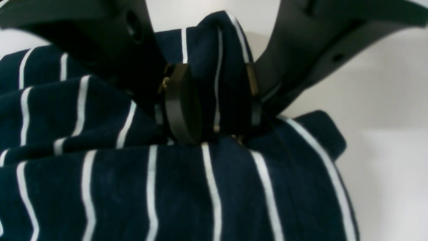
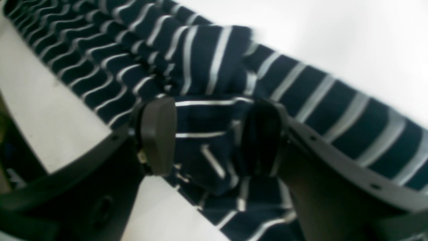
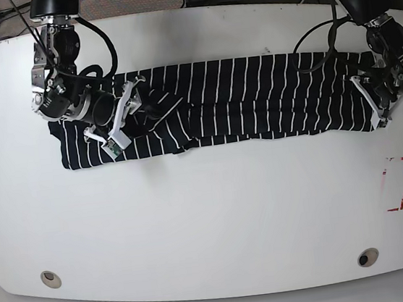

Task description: Fold the T-shirt properly

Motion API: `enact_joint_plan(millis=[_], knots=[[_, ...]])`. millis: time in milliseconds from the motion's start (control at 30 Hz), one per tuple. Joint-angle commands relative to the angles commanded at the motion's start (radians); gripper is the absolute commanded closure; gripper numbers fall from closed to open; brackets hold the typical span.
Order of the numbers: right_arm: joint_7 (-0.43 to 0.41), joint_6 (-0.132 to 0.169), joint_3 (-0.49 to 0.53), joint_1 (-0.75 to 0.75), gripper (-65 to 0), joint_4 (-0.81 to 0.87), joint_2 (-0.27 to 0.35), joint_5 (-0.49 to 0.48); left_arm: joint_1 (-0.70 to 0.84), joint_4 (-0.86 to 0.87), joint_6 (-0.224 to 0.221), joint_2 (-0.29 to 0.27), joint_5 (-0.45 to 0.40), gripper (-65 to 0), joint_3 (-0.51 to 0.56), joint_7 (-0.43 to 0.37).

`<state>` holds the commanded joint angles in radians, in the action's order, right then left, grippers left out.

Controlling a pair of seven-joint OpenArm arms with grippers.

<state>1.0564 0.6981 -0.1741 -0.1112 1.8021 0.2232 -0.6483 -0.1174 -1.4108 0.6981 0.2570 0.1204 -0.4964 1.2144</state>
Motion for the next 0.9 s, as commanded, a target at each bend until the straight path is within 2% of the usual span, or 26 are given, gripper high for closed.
enact_joint_plan(millis=[100,233,333,533,700,800,900], knots=[[0.000,0.000,0.002,-0.006,-34.9,0.006,-0.017,0.005,0.000,0.000,0.000,0.000,0.000,-19.7,0.000,0.000],[0.005,0.000,0.006,-0.040,-27.4,0.032,-0.026,-0.003,0.000,0.000,0.000,0.000,0.000,-19.7,0.000,0.000],[0.011,0.000,0.046,-0.060,-24.4,0.068,-0.023,-0.005,0.000,0.000,0.000,0.002,0.000,-19.7,0.000,0.000],[0.058,0.000,0.170,-0.118,-26.3,0.198,0.015,-0.005,0.000,0.000,0.000,0.003,0.000,-19.7,0.000,0.000],[0.061,0.000,0.302,-0.146,-25.5,0.226,0.058,-0.005,0.000,0.000,0.000,0.003,0.000,-19.7,0.000,0.000],[0.057,0.000,0.334,-0.150,-25.5,0.224,0.081,-0.005,0.000,0.000,0.000,0.005,0.000,-19.7,0.000,0.000],[0.055,0.000,0.318,-0.146,-25.5,0.224,0.087,-0.005,0.000,0.000,0.000,0.006,0.000,-19.7,0.000,0.000]])
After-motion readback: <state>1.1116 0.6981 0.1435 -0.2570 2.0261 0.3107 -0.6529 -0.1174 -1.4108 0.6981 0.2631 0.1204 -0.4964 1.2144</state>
